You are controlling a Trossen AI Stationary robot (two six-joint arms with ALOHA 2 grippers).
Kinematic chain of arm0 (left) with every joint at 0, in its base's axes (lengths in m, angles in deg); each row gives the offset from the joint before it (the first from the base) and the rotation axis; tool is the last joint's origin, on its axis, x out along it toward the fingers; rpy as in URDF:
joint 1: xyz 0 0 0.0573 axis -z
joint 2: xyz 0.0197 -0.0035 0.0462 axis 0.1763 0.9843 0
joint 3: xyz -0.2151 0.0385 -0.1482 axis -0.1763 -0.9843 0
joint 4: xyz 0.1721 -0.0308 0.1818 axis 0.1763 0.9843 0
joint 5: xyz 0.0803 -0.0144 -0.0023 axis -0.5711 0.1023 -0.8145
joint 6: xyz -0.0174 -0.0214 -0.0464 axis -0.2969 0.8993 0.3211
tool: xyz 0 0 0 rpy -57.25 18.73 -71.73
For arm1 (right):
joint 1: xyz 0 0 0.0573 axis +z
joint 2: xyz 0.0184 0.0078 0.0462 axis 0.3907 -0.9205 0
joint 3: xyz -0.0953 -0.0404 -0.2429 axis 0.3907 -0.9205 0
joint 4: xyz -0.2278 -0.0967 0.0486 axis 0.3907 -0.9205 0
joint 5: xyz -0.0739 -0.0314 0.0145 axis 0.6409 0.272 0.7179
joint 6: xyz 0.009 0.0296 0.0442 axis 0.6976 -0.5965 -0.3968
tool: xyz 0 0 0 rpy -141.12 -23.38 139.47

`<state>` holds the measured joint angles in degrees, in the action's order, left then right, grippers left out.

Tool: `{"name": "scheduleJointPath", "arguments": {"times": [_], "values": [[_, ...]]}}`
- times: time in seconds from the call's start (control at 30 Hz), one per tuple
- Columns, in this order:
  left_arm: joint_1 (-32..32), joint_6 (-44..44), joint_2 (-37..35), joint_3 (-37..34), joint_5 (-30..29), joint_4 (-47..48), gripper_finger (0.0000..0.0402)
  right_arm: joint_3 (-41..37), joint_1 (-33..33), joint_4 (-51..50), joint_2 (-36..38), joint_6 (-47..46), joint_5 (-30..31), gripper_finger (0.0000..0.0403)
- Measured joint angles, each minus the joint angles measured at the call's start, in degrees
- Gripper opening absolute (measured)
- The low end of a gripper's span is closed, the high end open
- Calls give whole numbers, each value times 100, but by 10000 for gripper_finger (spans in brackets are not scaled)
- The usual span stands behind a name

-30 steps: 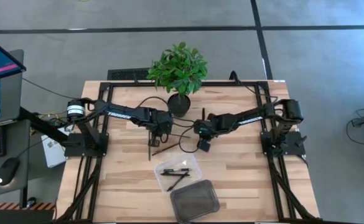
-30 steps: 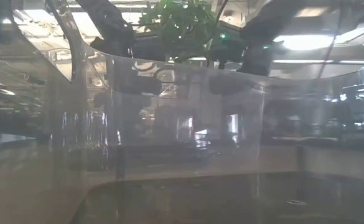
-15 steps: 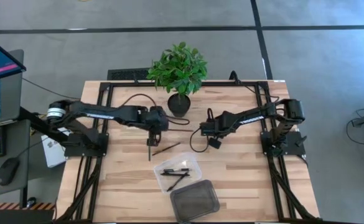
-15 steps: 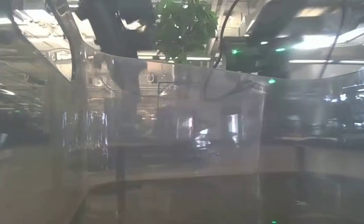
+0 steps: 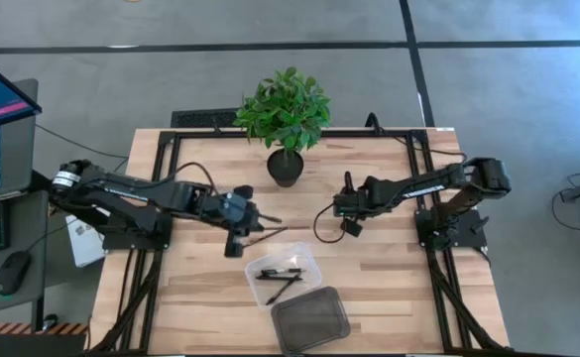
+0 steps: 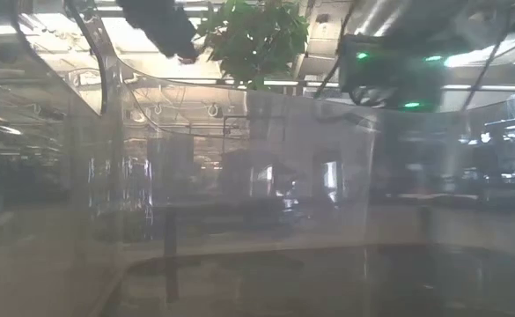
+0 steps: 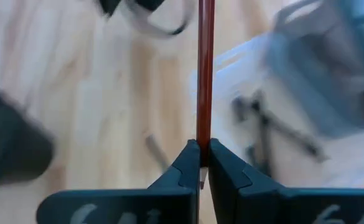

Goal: Sort pens & pencils
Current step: Put the brown pencil into the black bin

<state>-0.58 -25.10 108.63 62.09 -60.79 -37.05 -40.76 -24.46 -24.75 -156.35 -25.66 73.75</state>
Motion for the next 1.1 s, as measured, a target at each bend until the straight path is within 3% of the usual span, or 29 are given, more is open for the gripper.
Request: {"name": "scheduleJointPath", "arguments": {"times": [0.23,0.43,0.87,1.1], "values": [[764,749,175,611,57,-220,0,-659,283,251,424,-763,-54,61],[1282,1168,809,1275,-144,-362,0,-841,538,439,278,-910,-63,61],[1659,2168,2705,3075,-165,289,0,-841,881,461,287,-807,-56,61],[1873,3401,3213,3265,-97,215,0,-839,1197,310,287,-801,-44,61]]}}
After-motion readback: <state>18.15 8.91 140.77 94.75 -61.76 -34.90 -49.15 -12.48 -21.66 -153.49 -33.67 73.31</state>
